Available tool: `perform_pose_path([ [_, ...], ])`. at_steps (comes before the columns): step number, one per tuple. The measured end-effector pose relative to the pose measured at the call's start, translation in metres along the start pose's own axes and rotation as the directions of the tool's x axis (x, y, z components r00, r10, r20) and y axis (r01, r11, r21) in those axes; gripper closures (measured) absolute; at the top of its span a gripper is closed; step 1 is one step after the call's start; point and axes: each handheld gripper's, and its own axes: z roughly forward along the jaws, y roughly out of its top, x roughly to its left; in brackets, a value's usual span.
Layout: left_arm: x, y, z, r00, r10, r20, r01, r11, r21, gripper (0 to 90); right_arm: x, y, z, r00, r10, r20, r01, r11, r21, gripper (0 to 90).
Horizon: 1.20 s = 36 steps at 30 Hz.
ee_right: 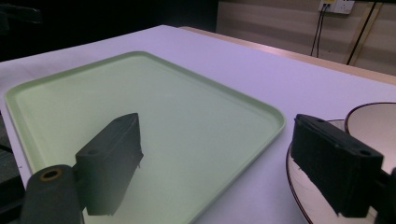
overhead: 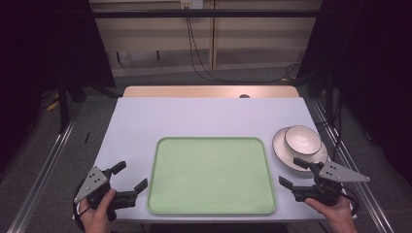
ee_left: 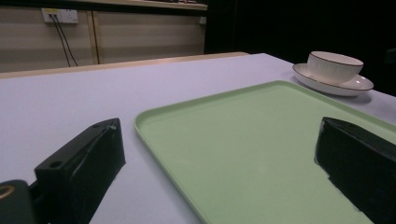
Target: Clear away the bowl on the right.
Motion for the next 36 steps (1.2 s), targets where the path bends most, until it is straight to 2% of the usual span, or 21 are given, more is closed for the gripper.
perform_pose_path([
  [6, 0.000, 0.000, 0.001, 1.0000, 0.000, 0.000, 0.000, 1.0000, 0.000, 1.6, 0.000, 0.000, -0.001, 0.9999, -0.012, 0.009, 0.012, 1.000, -0.009, 21.7],
  [7, 0.000, 0.000, 0.001, 1.0000, -0.001, -0.001, 0.001, 1.0000, 0.000, 1.6, -0.002, 0.000, -0.001, 0.9996, 0.016, -0.023, -0.016, 1.000, 0.004, 21.8],
  [10, 0.000, 0.000, 0.002, 1.0000, -0.002, 0.001, 0.002, 1.0000, 0.004, 1.6, -0.003, -0.001, 0.000, 0.9999, -0.004, -0.014, 0.005, 1.000, 0.010, 23.9],
  [11, 0.000, 0.000, 0.002, 1.0000, -0.003, 0.001, 0.003, 1.0000, 0.004, 1.6, -0.003, -0.001, 0.000, 0.9988, 0.040, -0.028, -0.039, 0.999, 0.032, 23.6],
  [14, 0.000, 0.000, 0.002, 1.0000, -0.002, 0.002, 0.002, 1.0000, 0.001, 1.6, -0.003, -0.001, -0.002, 0.9996, 0.024, -0.017, -0.024, 0.999, 0.035, 25.8],
  [15, 0.000, 0.000, 0.003, 1.0000, -0.002, 0.001, 0.002, 1.0000, -0.001, 1.6, -0.003, 0.000, -0.002, 0.9989, 0.042, -0.020, -0.041, 0.998, 0.045, 26.6],
  [19, 0.000, 0.000, 0.002, 1.0000, -0.003, 0.004, 0.003, 1.0000, 0.002, 1.6, -0.004, 0.004, -0.006, 0.9978, 0.065, -0.010, -0.064, 0.996, 0.059, 26.9],
  [23, 0.000, 0.000, 0.003, 1.0000, 0.000, 0.006, 0.000, 1.0000, 0.003, 1.6, -0.008, 0.005, -0.010, 0.9968, 0.078, 0.021, -0.079, 0.995, 0.055, 27.7],
  [24, 0.000, 0.000, 0.003, 1.0000, 0.001, 0.008, -0.001, 1.0000, 0.004, 1.6, -0.011, 0.005, -0.011, 0.9951, 0.095, 0.028, -0.097, 0.993, 0.073, 27.7],
  [30, 0.000, 0.000, 0.002, 0.9999, 0.001, 0.011, -0.001, 1.0000, 0.002, 1.6, -0.014, 0.005, -0.015, 0.9941, 0.104, 0.033, -0.106, 0.991, 0.083, 29.3],
  [32, 0.000, 0.000, 0.002, 0.9999, 0.001, 0.014, -0.001, 1.0000, 0.002, 1.6, -0.016, 0.006, -0.016, 0.9947, 0.093, 0.045, -0.096, 0.991, 0.089, 29.3],
  [35, 0.000, 0.001, 0.003, 0.9999, 0.000, 0.011, 0.000, 1.0000, -0.001, 1.6, -0.020, 0.006, -0.018, 0.9923, 0.107, 0.062, -0.113, 0.989, 0.099, 32.1],
  [36, 0.000, 0.001, 0.003, 0.9999, -0.002, 0.012, 0.002, 1.0000, -0.002, 1.6, -0.025, 0.006, -0.020, 0.9902, 0.106, 0.092, -0.115, 0.987, 0.109, 33.3],
])
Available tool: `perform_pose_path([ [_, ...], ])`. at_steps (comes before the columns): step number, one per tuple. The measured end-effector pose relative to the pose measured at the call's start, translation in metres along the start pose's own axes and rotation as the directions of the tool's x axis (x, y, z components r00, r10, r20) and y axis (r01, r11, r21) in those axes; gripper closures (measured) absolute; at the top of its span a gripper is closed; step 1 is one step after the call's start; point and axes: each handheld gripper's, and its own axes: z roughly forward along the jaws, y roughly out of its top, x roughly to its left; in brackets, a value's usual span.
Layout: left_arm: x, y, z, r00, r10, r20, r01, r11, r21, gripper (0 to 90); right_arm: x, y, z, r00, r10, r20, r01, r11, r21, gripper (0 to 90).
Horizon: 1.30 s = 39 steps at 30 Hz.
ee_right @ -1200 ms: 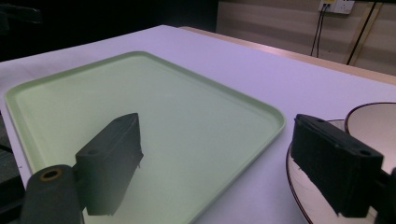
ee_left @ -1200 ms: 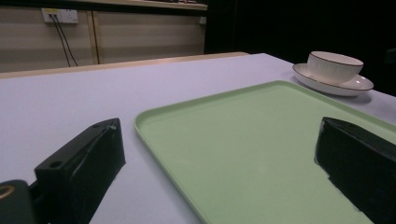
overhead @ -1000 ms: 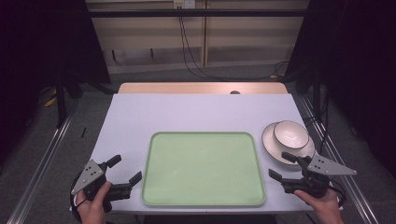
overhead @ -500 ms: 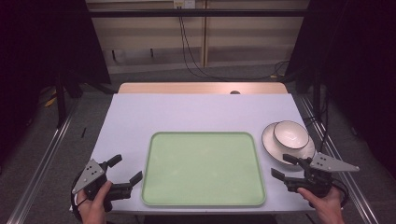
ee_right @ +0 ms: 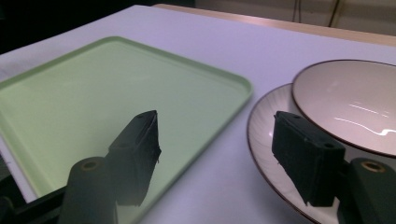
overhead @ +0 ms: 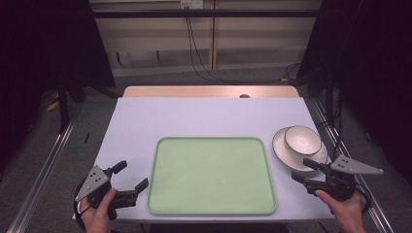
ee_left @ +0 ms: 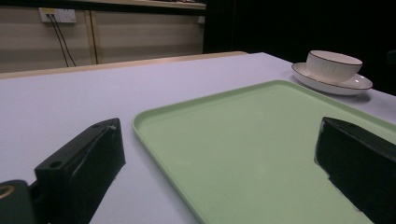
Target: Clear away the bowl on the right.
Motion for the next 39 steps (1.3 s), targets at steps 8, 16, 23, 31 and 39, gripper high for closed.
perform_pose_path([
  [8, 0.000, 0.000, 0.002, 1.0000, 0.005, -0.005, -0.005, 1.0000, 0.005, 1.6, -0.014, 0.004, -0.002, 0.9984, 0.004, 0.057, -0.006, 0.999, 0.037, 38.1],
  [16, 0.001, 0.001, 0.003, 1.0000, 0.010, 0.001, -0.010, 0.9999, 0.006, 1.6, -0.037, 0.018, 0.001, 0.9938, -0.004, 0.111, -0.003, 0.998, 0.066, 40.1],
  [23, 0.001, 0.001, 0.004, 0.9999, 0.010, -0.002, -0.010, 0.9999, 0.007, 1.6, -0.060, 0.034, 0.008, 0.9889, 0.032, 0.145, -0.046, 0.994, 0.097, 39.8],
  [31, 0.002, 0.002, 0.006, 0.9999, 0.011, 0.006, -0.011, 0.9999, 0.009, 1.6, -0.094, 0.059, 0.028, 0.9816, 0.010, 0.190, -0.042, 0.985, 0.165, 39.1],
  [39, 0.003, 0.001, 0.005, 0.9999, 0.007, 0.012, -0.007, 1.0000, 0.004, 1.6, -0.114, 0.062, 0.048, 0.9757, 0.003, 0.219, -0.056, 0.970, 0.235, 42.0],
])
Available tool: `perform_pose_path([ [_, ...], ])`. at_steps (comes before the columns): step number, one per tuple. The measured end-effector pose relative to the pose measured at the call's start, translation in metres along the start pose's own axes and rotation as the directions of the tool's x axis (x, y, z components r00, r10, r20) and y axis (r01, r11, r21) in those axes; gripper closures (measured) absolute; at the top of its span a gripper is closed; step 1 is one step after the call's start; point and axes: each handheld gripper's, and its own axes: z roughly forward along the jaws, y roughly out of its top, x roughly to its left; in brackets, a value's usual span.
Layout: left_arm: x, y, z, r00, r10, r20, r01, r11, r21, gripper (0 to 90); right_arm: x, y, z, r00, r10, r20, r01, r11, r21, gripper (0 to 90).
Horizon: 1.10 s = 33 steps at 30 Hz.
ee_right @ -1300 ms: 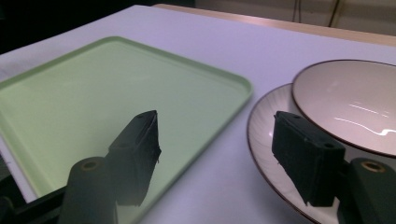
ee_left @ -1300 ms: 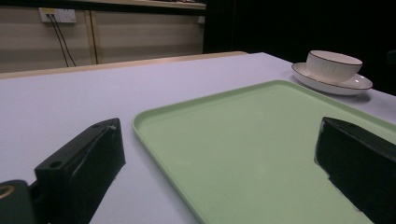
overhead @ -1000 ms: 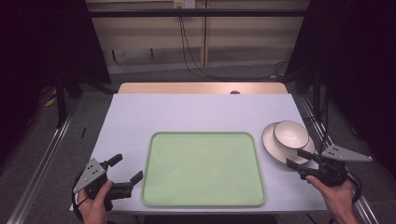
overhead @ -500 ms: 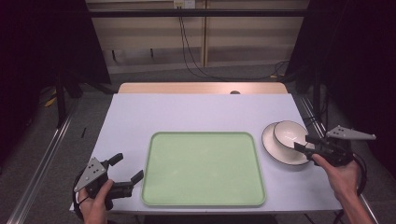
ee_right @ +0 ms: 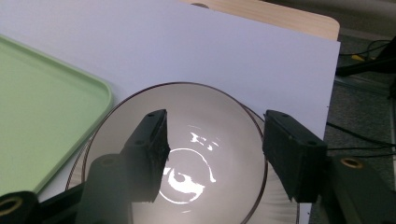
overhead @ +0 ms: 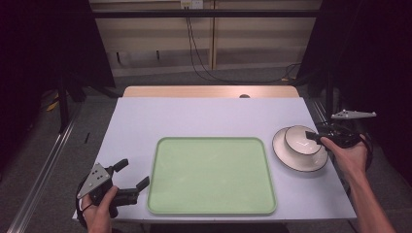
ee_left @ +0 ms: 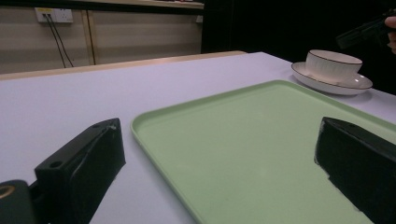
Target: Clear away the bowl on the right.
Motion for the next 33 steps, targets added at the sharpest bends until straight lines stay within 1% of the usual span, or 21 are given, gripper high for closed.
perform_pose_path([
  [2, 0.000, 0.000, 0.000, 1.0000, 0.000, 0.000, 0.000, 1.0000, 0.001, 1.6, -0.001, 0.000, 0.002, 1.0000, -0.006, 0.008, 0.006, 1.000, 0.029, 42.3],
  [4, -0.001, 0.000, 0.000, 1.0000, 0.001, -0.005, -0.001, 1.0000, 0.003, 1.6, -0.002, -0.001, 0.003, 0.9999, -0.006, 0.009, 0.006, 0.999, 0.036, 42.6],
  [5, 0.000, 0.000, 0.000, 1.0000, 0.000, 0.003, 0.000, 1.0000, 0.002, 1.6, -0.002, -0.001, 0.003, 0.9998, -0.002, 0.022, 0.000, 0.998, 0.060, 42.6],
  [6, 0.000, 0.000, 0.000, 1.0000, 0.003, -0.001, -0.003, 1.0000, 0.004, 1.6, -0.002, -0.001, 0.002, 0.9995, 0.008, 0.029, -0.010, 0.997, 0.077, 42.9],
  [7, 0.000, 0.000, 0.000, 1.0000, 0.002, 0.000, -0.002, 1.0000, 0.003, 1.6, -0.003, -0.002, 0.003, 0.9994, 0.007, 0.034, -0.010, 0.997, 0.082, 43.8],
  [8, -0.001, 0.000, 0.000, 1.0000, 0.002, 0.001, -0.002, 1.0000, 0.004, 1.6, -0.004, -0.006, 0.006, 0.9991, -0.007, 0.041, 0.002, 0.994, 0.107, 45.1],
  [9, -0.001, 0.000, 0.000, 1.0000, 0.002, 0.001, -0.002, 1.0000, 0.004, 1.6, -0.004, -0.006, 0.006, 0.9991, -0.007, 0.041, 0.002, 0.994, 0.107, 45.1],
  [11, -0.001, 0.000, 0.000, 1.0000, -0.001, 0.000, 0.001, 1.0000, 0.002, 1.6, -0.007, -0.011, 0.011, 0.9992, 0.007, 0.038, -0.012, 0.990, 0.137, 49.1],
  [13, -0.001, 0.000, 0.000, 1.0000, -0.003, 0.000, 0.003, 1.0000, 0.001, 1.6, -0.008, -0.012, 0.012, 0.9991, 0.012, 0.040, -0.017, 0.990, 0.139, 50.8],
  [15, -0.001, 0.000, -0.001, 1.0000, 0.000, -0.004, 0.000, 1.0000, 0.001, 1.6, -0.010, -0.013, 0.014, 0.9989, 0.027, 0.038, -0.033, 0.986, 0.166, 57.1],
  [18, -0.001, 0.000, -0.001, 1.0000, -0.001, 0.001, 0.001, 1.0000, 0.000, 1.6, -0.010, -0.014, 0.016, 0.9985, 0.037, 0.040, -0.043, 0.982, 0.183, 59.0],
  [19, -0.001, 0.000, -0.001, 1.0000, -0.004, 0.002, 0.004, 1.0000, 0.000, 1.6, -0.010, -0.014, 0.017, 0.9986, 0.028, 0.046, -0.037, 0.982, 0.188, 59.9],
  [20, -0.001, 0.000, -0.001, 1.0000, 0.001, -0.006, -0.001, 1.0000, 0.002, 1.6, -0.010, -0.015, 0.019, 0.9988, 0.030, 0.039, -0.038, 0.980, 0.198, 61.1],
  [21, -0.001, 0.000, -0.001, 1.0000, -0.001, -0.007, 0.002, 1.0000, 0.002, 1.6, -0.010, -0.015, 0.020, 0.9978, 0.046, 0.048, -0.055, 0.976, 0.210, 65.1],
  [22, -0.001, 0.000, -0.001, 1.0000, -0.002, -0.003, 0.002, 1.0000, 0.002, 1.6, -0.011, -0.016, 0.021, 0.9977, 0.047, 0.049, -0.056, 0.977, 0.206, 67.2],
  [26, -0.001, 0.000, -0.002, 1.0000, -0.001, -0.008, 0.001, 1.0000, 0.003, 1.6, -0.012, -0.016, 0.022, 0.9967, 0.055, 0.060, -0.067, 0.972, 0.226, 69.7],
  [27, -0.001, 0.000, -0.002, 1.0000, -0.003, -0.008, 0.003, 1.0000, 0.002, 1.6, -0.013, -0.017, 0.023, 0.9972, 0.056, 0.050, -0.066, 0.972, 0.226, 70.3],
  [29, -0.001, 0.000, -0.002, 1.0000, 0.000, -0.007, 0.000, 1.0000, 0.004, 1.6, -0.014, -0.017, 0.025, 0.9964, 0.059, 0.061, -0.072, 0.970, 0.233, 71.6],
  [31, -0.001, 0.000, -0.002, 1.0000, 0.000, -0.007, 0.000, 1.0000, 0.003, 1.6, -0.014, -0.017, 0.025, 0.9963, 0.068, 0.052, -0.079, 0.968, 0.239, 72.1],
  [32, -0.001, 0.000, -0.002, 1.0000, -0.001, -0.008, 0.001, 1.0000, 0.003, 1.6, -0.013, -0.017, 0.026, 0.9953, 0.073, 0.065, -0.086, 0.966, 0.243, 72.7],
  [33, -0.001, 0.000, -0.002, 1.0000, -0.003, -0.007, 0.003, 1.0000, 0.002, 1.6, -0.013, -0.017, 0.027, 0.9956, 0.070, 0.063, -0.083, 0.967, 0.243, 73.5],
])
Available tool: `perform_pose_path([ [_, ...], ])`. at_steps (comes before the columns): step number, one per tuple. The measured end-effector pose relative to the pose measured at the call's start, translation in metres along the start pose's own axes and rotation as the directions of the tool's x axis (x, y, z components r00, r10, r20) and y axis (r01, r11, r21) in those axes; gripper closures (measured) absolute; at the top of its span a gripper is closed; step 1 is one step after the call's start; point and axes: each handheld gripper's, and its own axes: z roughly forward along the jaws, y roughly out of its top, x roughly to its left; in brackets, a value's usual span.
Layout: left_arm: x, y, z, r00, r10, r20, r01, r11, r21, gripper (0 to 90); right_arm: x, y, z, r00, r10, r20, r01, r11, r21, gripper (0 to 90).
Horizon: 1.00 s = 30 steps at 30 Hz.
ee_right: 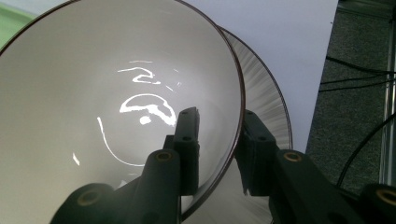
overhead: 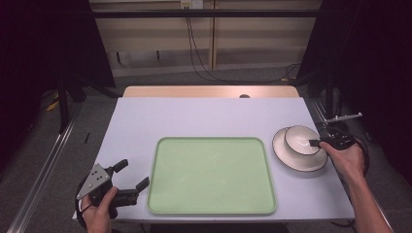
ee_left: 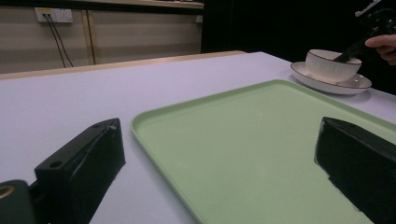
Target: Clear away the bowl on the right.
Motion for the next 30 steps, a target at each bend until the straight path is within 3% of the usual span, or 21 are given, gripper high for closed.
perform_pose_path([
  [5, 0.0000, 0.0000, -0.0003, 1.0000, 0.000, 0.000, 0.000, 1.0000, -0.001, 1.6, 0.0015, 0.0008, 0.0016, 0.9999, 0.002, 0.010, -0.002, 1.000, 0.001, 80.8],
  [6, 0.0000, 0.0000, -0.0004, 1.0000, 0.001, 0.000, -0.001, 1.0000, 0.000, 1.6, 0.0025, 0.0017, 0.0023, 1.0000, 0.003, -0.009, -0.003, 1.000, 0.003, 82.5],
  [16, 0.0000, -0.0001, -0.0003, 1.0000, 0.002, -0.001, -0.002, 1.0000, 0.002, 1.6, 0.0024, 0.0023, 0.0026, 0.9993, 0.001, -0.036, -0.001, 1.000, 0.000, 83.6],
  [30, -0.0001, -0.0002, -0.0006, 1.0000, 0.001, -0.004, -0.001, 1.0000, 0.002, 1.6, -0.0023, 0.0006, 0.0008, 0.9956, 0.034, -0.088, -0.035, 0.999, -0.008, 83.8],
])
